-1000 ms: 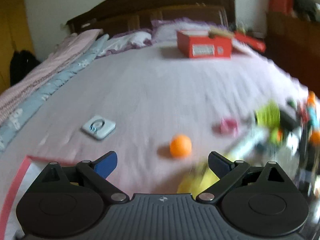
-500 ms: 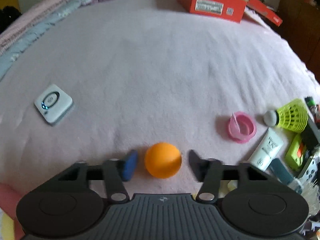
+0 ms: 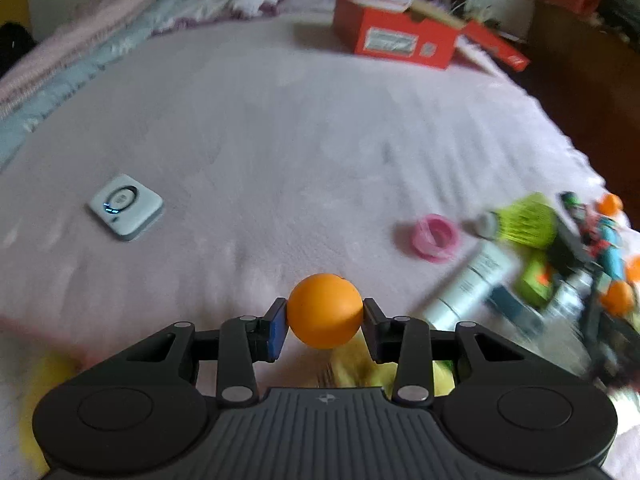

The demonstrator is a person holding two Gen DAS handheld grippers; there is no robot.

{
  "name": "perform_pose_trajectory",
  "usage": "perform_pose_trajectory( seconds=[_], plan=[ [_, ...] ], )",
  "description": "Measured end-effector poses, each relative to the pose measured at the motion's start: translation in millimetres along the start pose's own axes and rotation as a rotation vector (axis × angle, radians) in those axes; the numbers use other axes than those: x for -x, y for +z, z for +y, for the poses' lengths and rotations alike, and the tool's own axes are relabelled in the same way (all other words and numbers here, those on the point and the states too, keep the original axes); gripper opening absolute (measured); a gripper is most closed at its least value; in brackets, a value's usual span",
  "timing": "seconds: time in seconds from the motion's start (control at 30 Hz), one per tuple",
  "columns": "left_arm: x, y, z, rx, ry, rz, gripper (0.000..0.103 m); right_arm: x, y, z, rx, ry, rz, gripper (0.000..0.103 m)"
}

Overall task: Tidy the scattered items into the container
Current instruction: 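Carry both orange balls over the pink box with both grippers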

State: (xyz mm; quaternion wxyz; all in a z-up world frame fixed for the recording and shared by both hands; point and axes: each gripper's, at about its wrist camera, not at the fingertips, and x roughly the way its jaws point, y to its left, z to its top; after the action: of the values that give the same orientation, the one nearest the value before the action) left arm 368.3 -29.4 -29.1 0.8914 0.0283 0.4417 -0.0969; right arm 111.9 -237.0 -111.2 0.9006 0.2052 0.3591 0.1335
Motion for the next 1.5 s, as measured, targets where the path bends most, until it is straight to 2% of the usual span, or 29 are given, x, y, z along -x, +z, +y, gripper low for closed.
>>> perform_pose_trajectory(
  seconds=[0.13,0.3,0.4,0.5,0.6,0.97,1.1,1.5],
  plan=[
    [64.2,-54.3,-15.2,-0.038,-0.056,-0.034,0.04,14.8,-5.0,7.6,0.026,-0.017,0.004,0.042],
    [129.0,-142.8,-31.8,-0.06,-0.045,-0.031,0.04,35.8,-19.0,12.0,0.03,-0.054,0.027,0.042],
    [155.8,-185.3,-27.2,-0.007,-0.027,-0.01,0.04,48.9,-26.8,17.2,0.03,-0.071,0.037,0.042],
    [174.7,-212.4,-16.5,0.043,-0.044,0.018,0.04,60.5,-31.9,27.6,0.032,-0.072,0.038,0.042],
    [188.0,-224.3,-9.0,-0.001,-0.001,0.008,0.04,68.6,-34.8,43.5,0.036,-0.064,0.034,0.042],
    [217.6,-260.9,24.9,0.043,0.025,-0.025,0.04,79.0,-42.6,97.4,0.091,-0.056,0.056,0.042],
    [221.5,-274.6,37.4,0.08,0.009,-0.019,0.04,81.8,-42.1,110.3,0.112,-0.067,0.065,0.042],
    [241.0,-284.9,74.3,0.133,0.046,-0.064,0.04,69.2,-46.1,147.6,0.172,-0.054,0.11,0.042]
  ],
)
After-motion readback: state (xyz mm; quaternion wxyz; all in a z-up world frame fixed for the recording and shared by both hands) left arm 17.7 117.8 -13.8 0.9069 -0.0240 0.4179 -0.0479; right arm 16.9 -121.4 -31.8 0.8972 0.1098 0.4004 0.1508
